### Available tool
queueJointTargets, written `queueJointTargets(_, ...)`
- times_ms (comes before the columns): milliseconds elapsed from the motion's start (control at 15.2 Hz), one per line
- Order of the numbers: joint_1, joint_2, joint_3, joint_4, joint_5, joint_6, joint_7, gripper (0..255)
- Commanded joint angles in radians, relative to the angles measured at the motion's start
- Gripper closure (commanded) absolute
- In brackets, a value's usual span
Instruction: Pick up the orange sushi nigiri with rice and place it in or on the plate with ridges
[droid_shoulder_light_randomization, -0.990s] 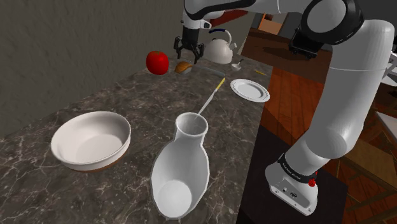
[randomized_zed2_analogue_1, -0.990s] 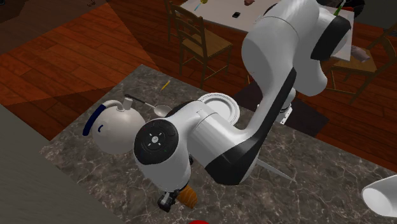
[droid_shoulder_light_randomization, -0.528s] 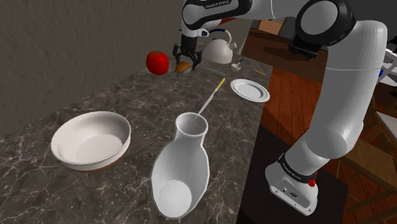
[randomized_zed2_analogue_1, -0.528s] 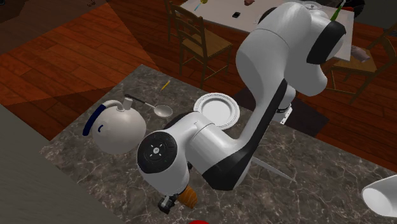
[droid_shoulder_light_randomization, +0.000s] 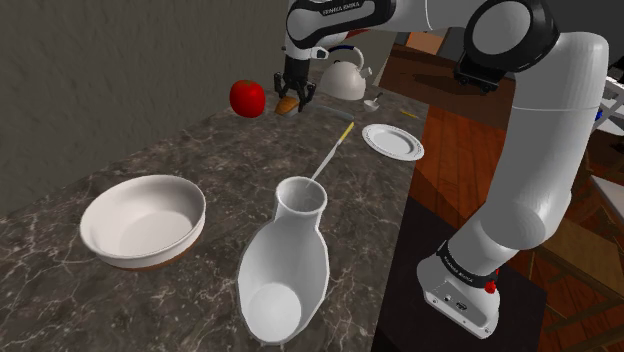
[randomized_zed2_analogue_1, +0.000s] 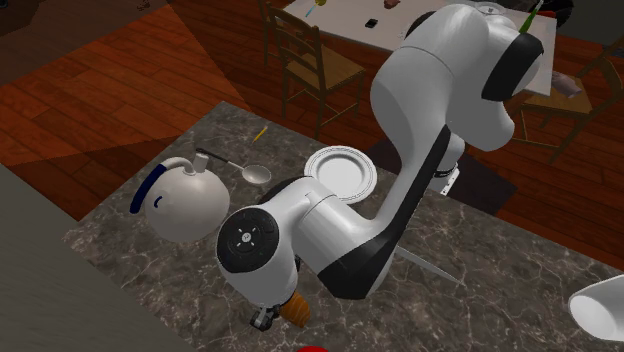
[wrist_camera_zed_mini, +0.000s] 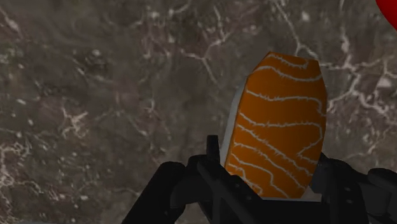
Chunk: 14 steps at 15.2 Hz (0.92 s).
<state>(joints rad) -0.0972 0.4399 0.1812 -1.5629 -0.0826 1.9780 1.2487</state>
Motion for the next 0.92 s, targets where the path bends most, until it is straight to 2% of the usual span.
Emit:
queueJointTargets(0,0.000,0.000,0.000,0.000,0.000,0.000,0.000,255)
queueJointTargets(528,0.000,0.000,0.000,0.000,0.000,0.000,0.000,255)
queueJointTargets(858,0.000,-0.017,0.002,0.042,0.004,-0.059,-0.003,255)
